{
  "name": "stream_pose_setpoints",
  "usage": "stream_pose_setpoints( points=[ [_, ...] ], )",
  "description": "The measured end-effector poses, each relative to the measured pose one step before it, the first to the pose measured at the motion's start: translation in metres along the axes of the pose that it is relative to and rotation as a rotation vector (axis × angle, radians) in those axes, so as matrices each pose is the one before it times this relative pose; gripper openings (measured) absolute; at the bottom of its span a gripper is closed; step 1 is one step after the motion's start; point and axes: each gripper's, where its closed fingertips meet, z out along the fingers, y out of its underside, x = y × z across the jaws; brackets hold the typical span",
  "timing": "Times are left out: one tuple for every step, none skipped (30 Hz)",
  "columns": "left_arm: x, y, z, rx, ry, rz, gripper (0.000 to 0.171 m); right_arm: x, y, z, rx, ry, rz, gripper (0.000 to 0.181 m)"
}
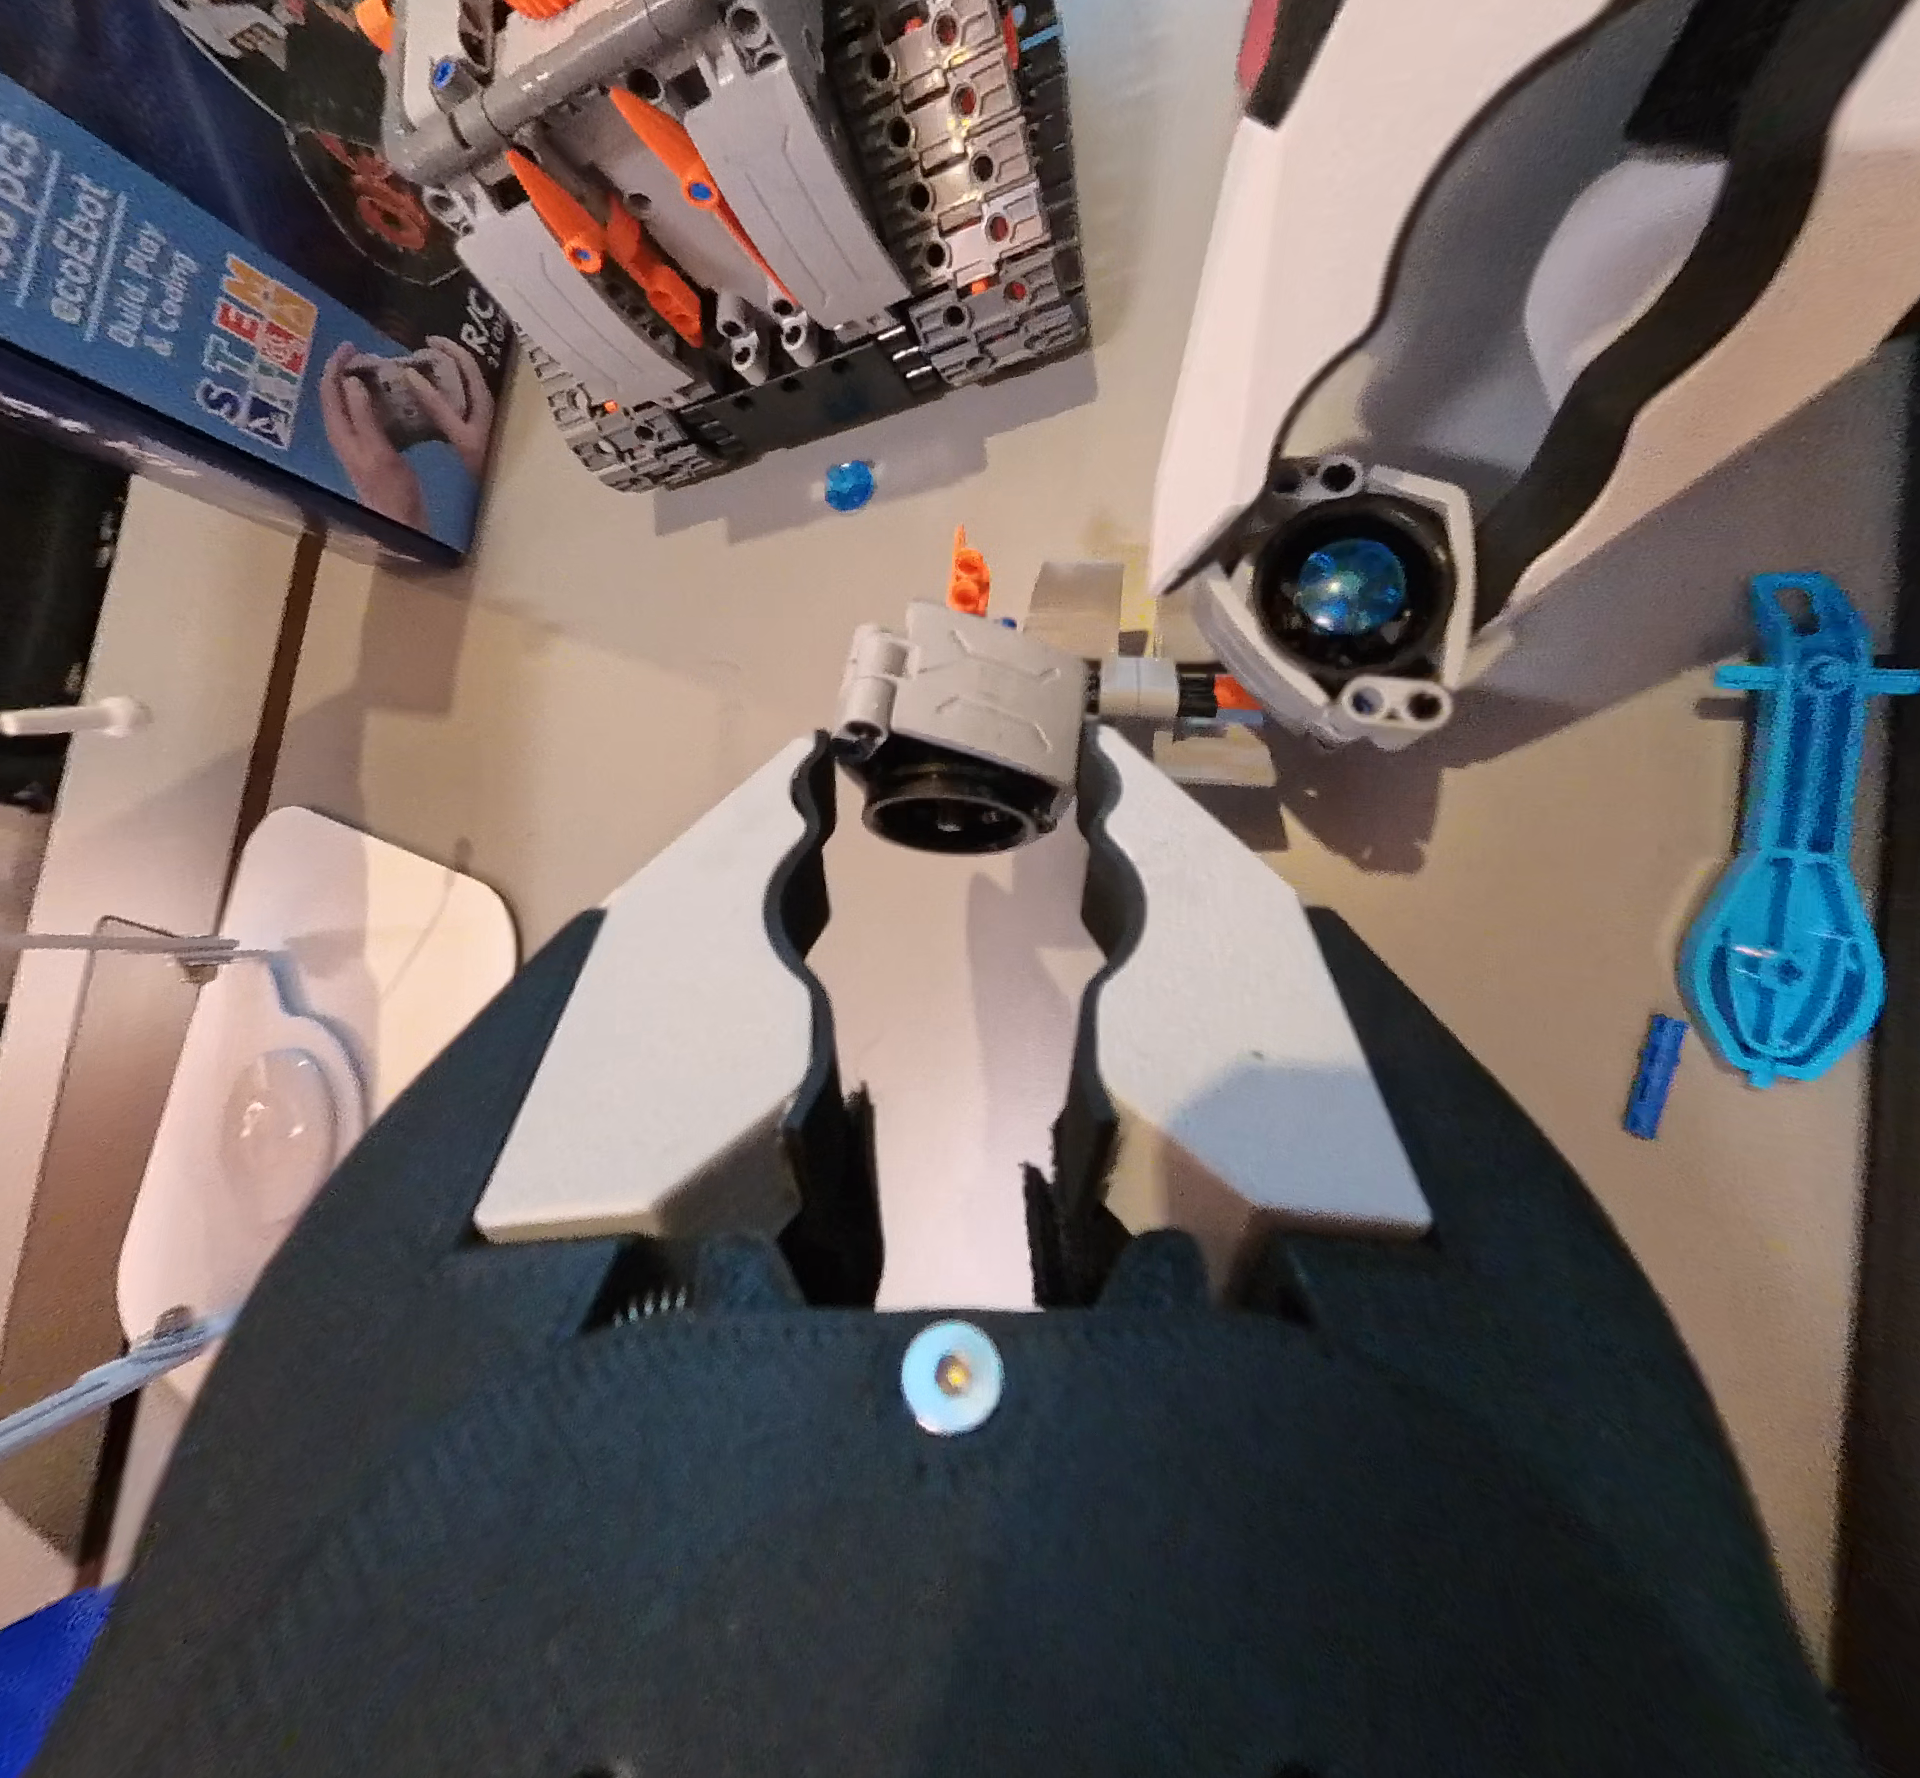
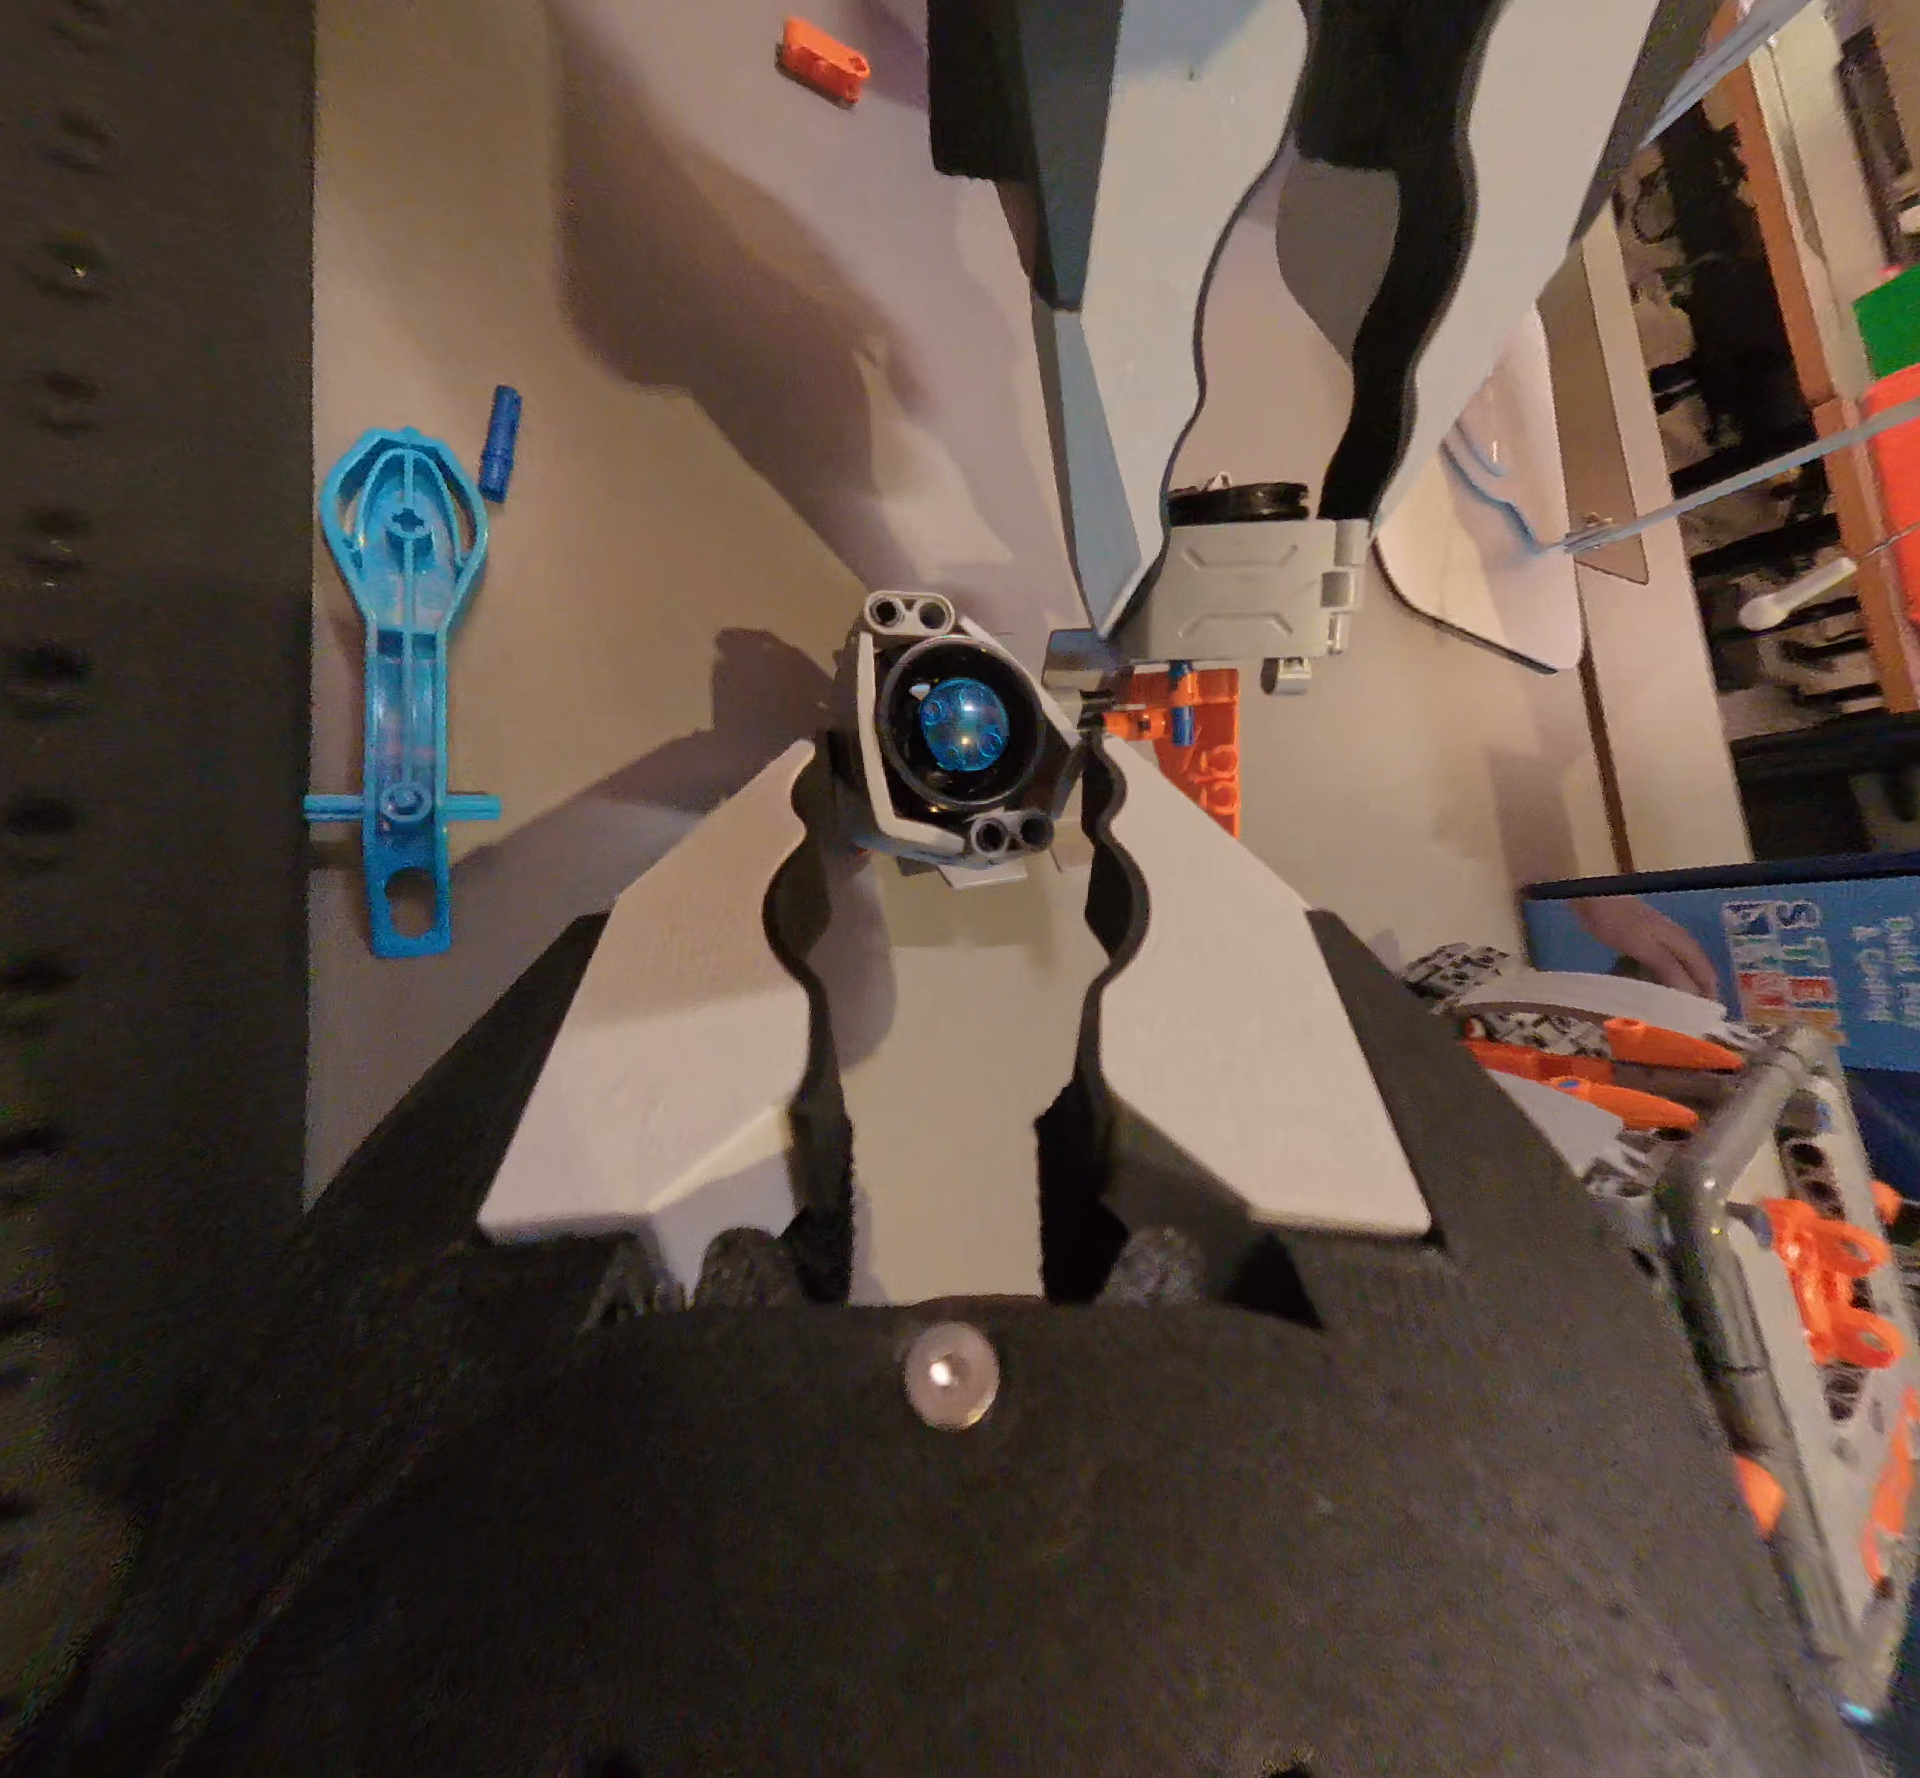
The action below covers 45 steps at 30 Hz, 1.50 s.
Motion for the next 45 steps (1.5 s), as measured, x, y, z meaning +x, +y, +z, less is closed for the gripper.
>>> stream_pose_setpoints(
  points=[
    [0.00037,-0.0001,-0.00046,0.01062,0.0145,-0.0111,0.044,0.00043,-0.00032,-0.00112,0.0255,-0.0227,0.0419,0.045],
    [-0.00017,-0.00086,-0.0004,0.02104,0.0155,-0.0155,0.044,0.00058,-0.00072,-0.0015,0.0336,-0.0309,0.0571,0.045],
    [0.00237,-0.00198,-0.0002,0.03124,0.0331,-0.0145,0.045,-0.00076,-0.00107,-0.00237,0.0385,-0.0458,0.0608,0.044],
    [0.00161,-0.00304,-0.0011,0.03943,0.019,-0.0044,0.05,0.00007,-0.00236,-0.00306,0.0464,-0.044,0.0634,0.044],
    [-0.00132,-0.00283,-0.00192,0.03272,-0.0049,-0.0001,0.053,0.00226,-0.00253,-0.0029,0.0443,-0.0323,0.0729,0.045],
    [0.00117,-0.00306,-0.00229,0.02505,0.004,0.0075,0.058,0.00281,-0.00209,-0.00311,0.0401,-0.0334,0.0752,0.045],
    [0.00278,-0.00605,-0.00337,0.03917,0.0003,0.0246,0.062,0.00307,-0.00236,-0.00366,0.0415,-0.0331,0.0718,0.045],
    [0.00392,-0.00656,-0.00389,0.03805,-0.0042,0.0399,0.061,0.0034,-0.00273,-0.00433,0.0416,-0.0278,0.0687,0.045],
    [0.00426,-0.00554,-0.00317,0.0258,-0.0027,0.0365,0.061,0.00142,-0.00285,-0.00407,0.0391,-0.0364,0.0626,0.044],
    [0.00597,-0.0055,-0.00168,0.02371,0.0107,0.0326,0.063,0.00005,-0.00231,-0.00344,0.0314,-0.0374,0.0532,0.044],
    [0.00689,-0.00399,-0.00013,0.01717,0.0153,0.0336,0.063,0.00152,-0.00104,-0.00241,0.0176,-0.0151,0.0359,0.043],
    [0.00308,-0.0024,0.00126,0.0098,-0.0112,0.0408,0.06,0.00111,0.00065,-0.00131,0.0018,-0.0063,0.0172,0.043],
    [0.00459,0.00049,0.00286,-0.00812,0.0,0.0417,0.058,-0.00097,0.00116,-0.00029,-0.0028,-0.0134,0.0103,0.043],
    [0.00384,0.00361,0.00476,-0.02691,-0.001,0.0263,0.058,-0.00021,0.00115,0.00045,-0.0026,-0.0053,0.0116,0.043],
    [0.00259,0.00303,0.0052,-0.02076,-0.0118,0.0167,0.06,0.00009,0.00213,0.00094,-0.0089,0.0,0.0071,0.043],
    [0.00447,0.00086,0.00458,-0.00291,-0.0039,0.0087,0.06,-0.00015,0.00163,0.00073,-0.0077,0.0004,0.0056,0.043],
    [0.00627,0.00071,0.00444,0.00034,0.0081,-0.005,0.061,0.00081,0.00029,0.00031,0.0015,0.0073,0.0076,0.043],
    [0.00288,0.00189,0.00425,-0.00399,-0.0138,-0.0037,0.063,0.00116,-0.00027,-0.00008,0.0049,0.0071,0.0112,0.043],
    [0.00199,0.00119,0.00369,-0.00004,-0.0182,0.0063,0.063,0.0001,-0.00074,-0.00026,0.0094,-0.0025,0.0126,0.043],
    [0.00255,0.0006,0.00377,-0.00428,-0.0059,0.0033,0.065,-0.00029,-0.00202,-0.00031,0.0161,-0.0045,0.0117,0.043],
    [-0.0023,-0.00061,0.00321,-0.00172,-0.0312,-0.0016,0.066,-0.00065,-0.00259,-0.00007,0.0174,-0.0065,0.0109,0.042],
    [-0.00532,-0.00027,0.00247,-0.00698,-0.0415,0.0012,0.062,-0.00148,-0.00224,0.00034,0.0148,-0.0128,0.0099,0.043],
    [-0.00463,-0.00136,0.0018,-0.00009,-0.0283,0.0012,0.063,-0.00072,-0.00165,0.00064,0.0113,-0.0068,0.0085,0.043],
    [-0.00484,-0.00398,-0.00029,0.02336,-0.0269,-0.0032,0.058,0.00029,-0.00092,0.00075,0.0084,-0.0012,0.0059,0.042],
    [-0.00167,-0.00415,-0.00071,0.02542,-0.0043,-0.0067,0.055,-0.00019,-0.00168,0.0003,0.0127,-0.0059,0.0091,0.043],
    [-0.00173,-0.00034,0.00044,0.00122,-0.0077,-0.0107,0.051,0.00068,-0.00339,-0.00098,0.0236,-0.0024,0.0138,0.042],
    [0.00129,-0.00001,0.00034,0.00048,0.0056,0.0008,0.041,0.00147,-0.00294,-0.00164,0.0186,0.0012,0.0107,0.043],
    [-0.00013,-0.00221,-0.00076,0.0168,-0.0042,0.0059,0.041,-0.00013,-0.00121,-0.00177,0.0071,-0.0092,0.0081,0.043],
    [-0.00184,-0.00173,-0.00165,0.01367,-0.0062,-0.0041,0.04,-0.00045,-0.0018,-0.00174,0.0109,-0.0056,0.0083,0.042],
    [-0.00354,-0.00094,-0.00183,0.00777,-0.0096,-0.0058,0.037,0.00049,-0.00278,-0.00193,0.0161,0.0043,0.0043,0.042],
    [-0.00254,-0.00201,-0.00217,0.01524,-0.0034,-0.0073,0.034,-0.00029,-0.00227,-0.00208,0.0099,0.0,0.001,0.042],
    [-0.00294,-0.00285,-0.00245,0.02226,-0.0083,-0.0084,0.029,-0.00079,-0.00174,-0.00176,0.0083,-0.0032,0.0029,0.042],
    [-0.00332,-0.00095,-0.00183,0.00732,-0.0098,-0.0042,0.029,0.0004,-0.00104,-0.00127,0.0064,0.0036,0.0055,0.042],
    [-0.00148,0.00032,-0.00134,-0.00097,0.0001,-0.0002,0.025,0.00185,-0.00003,-0.00127,0.0011,0.0109,0.0058,0.042],
    [0.00346,-0.00147,-0.00184,0.01353,0.0224,0.0088,0.002,0.00171,-0.00059,-0.00183,0.0054,0.0041,0.0113,0.042],
    [-0.00456,-0.00295,-0.00222,0.01888,-0.0301,0.003,0.001,0.00003,-0.00085,-0.00185,0.0078,-0.0099,0.0176,0.042],
    [-0.00088,-0.00164,-0.00109,0.00048,0.0006,0.0022,0.001,-0.00094,-0.00003,-0.00082,0.003,-0.01,0.0122,0.042],
    [-0.00029,-0.0006,0.00052,-0.0038,0.0029,-0.0048,0.008,-0.0012,-0.00016,-0.00025,0.0,-0.0033,-0.0021,0.042],
    [0.0011,0.00066,0.00142,-0.00619,0.0065,-0.0064,0.015,-0.00087,0.00017,0.00043,-0.0038,0.0029,-0.0089,0.042],
    [0.00173,-0.00011,0.00068,0.00081,0.0051,0.0071,0.019,-0.00083,0.00102,0.00099,-0.0081,0.0003,-0.0074,0.042],
    [-0.00069,-0.00001,0.00022,-0.00088,-0.0126,0.0131,0.026,-0.00079,0.00141,0.00091,-0.0067,-0.0068,0.003,0.041],
    [-0.00091,-0.00006,0.00043,-0.003,-0.0122,0.0057,0.032,-0.00025,0.00097,0.00033,-0.0019,-0.0093,0.0097,0.041],
    [0.00006,-0.00256,-0.00049,0.01219,-0.0034,0.0002,0.033,-0.00044,0.00102,0.00055,-0.0012,-0.0122,0.0104,0.041],
    [-0.00038,-0.00185,-0.00081,0.00708,-0.0073,0.0098,0.037,-0.00112,0.00115,0.00074,-0.0015,-0.0169,0.013,0.042],
    [0.00063,-0.00089,-0.00024,0.00162,-0.003,0.0162,0.039,-0.00076,0.00051,0.00037,-0.001,-0.0138,0.0122,0.041]
  ],
)
